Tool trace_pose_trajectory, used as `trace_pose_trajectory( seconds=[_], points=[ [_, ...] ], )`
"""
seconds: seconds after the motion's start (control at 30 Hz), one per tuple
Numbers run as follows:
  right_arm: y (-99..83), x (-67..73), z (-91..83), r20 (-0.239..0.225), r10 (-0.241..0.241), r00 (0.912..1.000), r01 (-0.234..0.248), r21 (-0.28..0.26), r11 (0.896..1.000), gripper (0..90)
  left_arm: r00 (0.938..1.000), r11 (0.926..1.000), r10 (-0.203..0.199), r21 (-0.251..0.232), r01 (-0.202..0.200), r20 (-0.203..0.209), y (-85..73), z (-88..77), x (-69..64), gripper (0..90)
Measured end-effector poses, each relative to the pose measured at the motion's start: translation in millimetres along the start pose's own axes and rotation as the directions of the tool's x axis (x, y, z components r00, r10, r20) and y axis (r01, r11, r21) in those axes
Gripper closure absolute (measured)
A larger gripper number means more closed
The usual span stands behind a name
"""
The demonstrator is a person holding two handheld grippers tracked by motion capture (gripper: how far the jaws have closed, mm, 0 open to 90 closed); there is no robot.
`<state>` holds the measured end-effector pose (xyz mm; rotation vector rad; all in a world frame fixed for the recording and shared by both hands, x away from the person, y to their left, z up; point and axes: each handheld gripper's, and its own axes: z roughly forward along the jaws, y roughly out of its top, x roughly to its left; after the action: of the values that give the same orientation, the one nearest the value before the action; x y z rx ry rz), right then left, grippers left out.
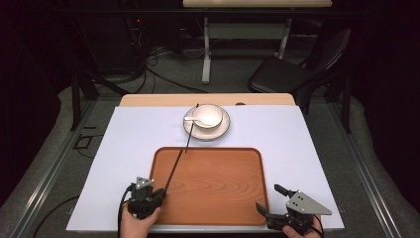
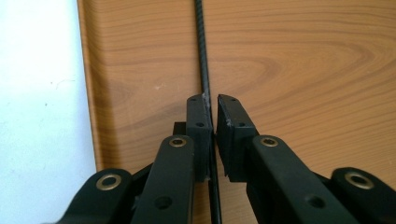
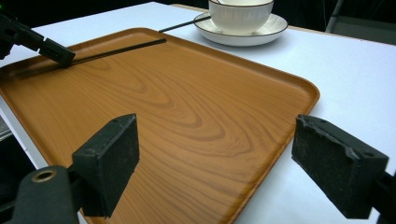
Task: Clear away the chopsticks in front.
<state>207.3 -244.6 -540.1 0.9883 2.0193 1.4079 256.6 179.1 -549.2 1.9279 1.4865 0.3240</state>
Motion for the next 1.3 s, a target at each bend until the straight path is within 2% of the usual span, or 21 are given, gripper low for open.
trace_pose_trajectory(
  seconds=[0.47,0.63,0.73,0.9,0.97,1.0,1.17,1.3],
  points=[
    [0.1,0.1,0.0,0.000,-0.001,1.0000,0.001,-0.001,1.000,14.7,0.9998,0.9995,-0.006,-0.031,0.006,0.017,2.1,-5.0,1.3,81.7],
    [0.0,0.4,0.2,-0.002,-0.001,1.0000,0.001,0.000,1.000,14.7,0.9997,0.9985,-0.008,-0.053,0.009,0.023,4.2,-6.8,2.8,74.8],
    [-0.1,0.4,0.5,-0.002,0.002,1.0000,-0.002,0.001,1.000,14.7,0.9993,0.9974,-0.017,-0.069,0.019,0.033,8.6,-8.2,6.1,66.1],
    [-0.3,0.1,0.7,0.000,0.001,1.0000,-0.001,0.002,1.000,14.7,0.9990,0.9951,-0.017,-0.096,0.021,0.042,22.3,-13.3,13.8,53.9],
    [-0.3,0.1,0.8,-0.001,0.004,1.0000,-0.004,0.003,1.000,14.7,0.9996,0.9931,-0.004,-0.117,0.007,0.029,28.0,-14.3,16.2,51.2],
    [-0.4,0.0,0.9,0.000,0.004,1.0000,-0.004,0.003,1.000,14.7,0.9999,0.9925,0.012,-0.122,-0.011,0.004,32.9,-15.1,17.3,49.4],
    [-0.3,0.0,0.9,-0.001,0.002,1.0000,-0.002,0.003,1.000,14.7,0.9996,0.9901,0.029,-0.137,-0.029,-0.002,55.0,-18.1,22.3,46.0],
    [-0.3,-0.4,0.8,0.001,0.005,1.0000,-0.005,0.002,1.000,14.7,0.9997,0.9889,0.022,-0.147,-0.022,-0.003,74.5,-19.4,24.6,45.6]
  ],
)
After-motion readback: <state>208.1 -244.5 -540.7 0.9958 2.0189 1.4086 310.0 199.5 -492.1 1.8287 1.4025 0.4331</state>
